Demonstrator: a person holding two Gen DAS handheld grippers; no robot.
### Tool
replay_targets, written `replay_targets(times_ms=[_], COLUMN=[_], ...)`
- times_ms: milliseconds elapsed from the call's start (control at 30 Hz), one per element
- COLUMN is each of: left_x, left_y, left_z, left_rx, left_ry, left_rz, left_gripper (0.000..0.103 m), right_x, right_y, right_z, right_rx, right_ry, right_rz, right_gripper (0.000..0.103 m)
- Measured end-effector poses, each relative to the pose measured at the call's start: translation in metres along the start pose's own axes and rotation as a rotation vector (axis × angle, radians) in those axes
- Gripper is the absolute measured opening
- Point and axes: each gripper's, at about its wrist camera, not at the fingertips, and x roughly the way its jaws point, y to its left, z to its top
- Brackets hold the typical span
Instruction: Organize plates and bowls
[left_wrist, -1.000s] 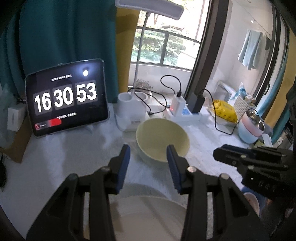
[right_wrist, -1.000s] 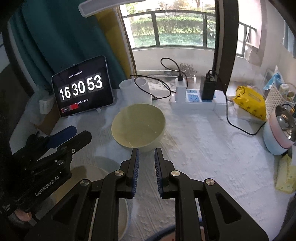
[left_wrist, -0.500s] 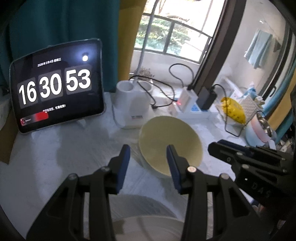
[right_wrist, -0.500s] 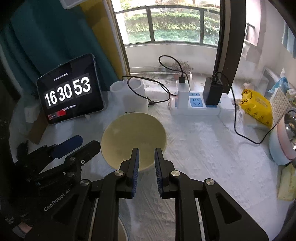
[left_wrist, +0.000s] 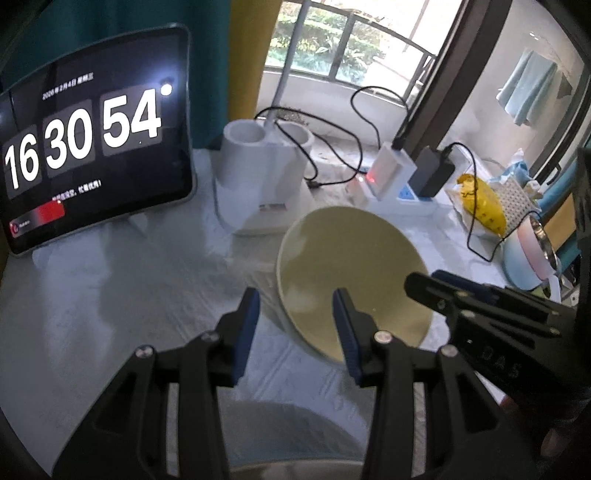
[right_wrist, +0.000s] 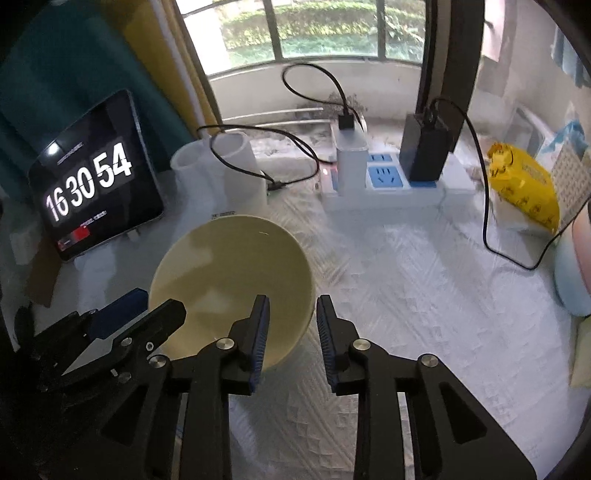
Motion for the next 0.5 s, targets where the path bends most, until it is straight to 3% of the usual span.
replay_targets(times_ms=[300, 500], left_x=[0.015, 0.019], left_y=[0.007, 0.008], left_z=[-0.002, -0.002], left_rx=[-0.005, 0.006], left_ry=[0.032, 0.031], left_rz=[-0.009, -0.036], left_gripper=[0.042, 0.042], right_x=[0.029, 0.035], right_y=[0.002, 0.0], right_z=[0.005, 0.006], right_rx=[0.008, 0.022], right_ry=[0.087, 0.091], right_rz=[0.022, 0.027], right_gripper=[0.028, 0.026])
